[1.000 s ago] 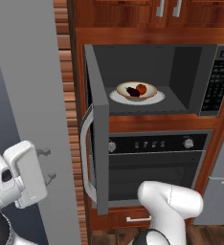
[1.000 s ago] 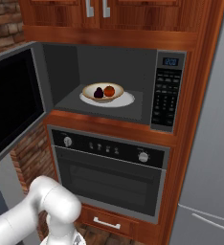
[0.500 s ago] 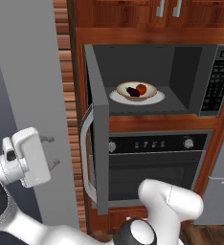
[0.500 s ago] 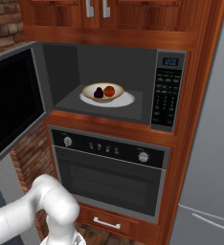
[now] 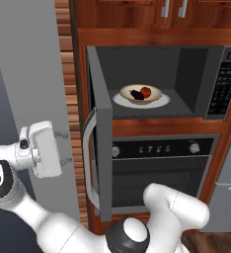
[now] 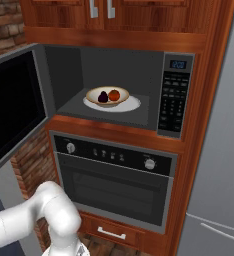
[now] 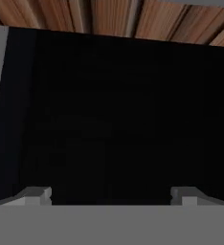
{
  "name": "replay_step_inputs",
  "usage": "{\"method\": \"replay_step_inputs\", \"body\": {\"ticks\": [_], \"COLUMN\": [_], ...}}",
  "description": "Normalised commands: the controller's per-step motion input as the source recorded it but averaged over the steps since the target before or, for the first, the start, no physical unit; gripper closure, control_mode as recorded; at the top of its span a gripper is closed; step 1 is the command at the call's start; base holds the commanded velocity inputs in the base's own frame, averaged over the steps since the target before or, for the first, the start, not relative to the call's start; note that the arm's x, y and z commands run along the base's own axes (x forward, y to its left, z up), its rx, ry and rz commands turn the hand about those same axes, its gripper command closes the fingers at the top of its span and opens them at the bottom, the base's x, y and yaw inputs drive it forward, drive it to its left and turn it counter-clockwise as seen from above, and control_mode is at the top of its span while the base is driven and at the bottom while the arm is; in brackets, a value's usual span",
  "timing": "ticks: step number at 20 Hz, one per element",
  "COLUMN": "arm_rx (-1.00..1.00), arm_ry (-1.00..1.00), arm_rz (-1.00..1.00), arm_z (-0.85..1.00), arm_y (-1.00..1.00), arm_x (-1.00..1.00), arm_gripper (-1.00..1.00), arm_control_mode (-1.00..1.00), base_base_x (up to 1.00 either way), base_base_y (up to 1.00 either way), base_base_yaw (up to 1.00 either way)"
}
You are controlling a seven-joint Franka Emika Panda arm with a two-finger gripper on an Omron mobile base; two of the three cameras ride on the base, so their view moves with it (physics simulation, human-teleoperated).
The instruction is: Place the bowl containing the tomato and eggplant in the microwave. Close the microwave door and press the start button to microwave the meal.
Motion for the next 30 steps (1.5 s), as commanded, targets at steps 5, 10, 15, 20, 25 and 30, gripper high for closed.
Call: {"method": "replay_step_inputs", "body": {"ticks": [5,10,15,20,25,30], "arm_rx": [0.01,0.04,0.06,0.11,0.16,0.15], "arm_ry": [0.00,-0.04,-0.04,-0.02,-0.07,-0.05], "arm_rz": [-0.15,-0.02,0.00,0.05,0.18,0.27], "arm_z": [0.02,0.15,0.19,0.15,0.04,0.00], "arm_y": [-1.00,-0.95,-0.83,-0.73,-0.72,-0.64], "arm_x": [0.00,0.00,0.00,0.09,0.19,0.29], "arm_gripper": [-1.00,-1.00,-1.00,-1.00,-1.00,-1.00], "arm_control_mode": [-1.00,-1.00,-1.00,-1.00,-1.00,-1.00], "base_base_x": [0.00,0.00,0.00,0.00,0.00,0.00], "base_base_y": [0.00,0.00,0.00,0.00,0.00,0.00], "base_base_yaw": [0.00,0.00,0.00,0.00,0.00,0.00]}}
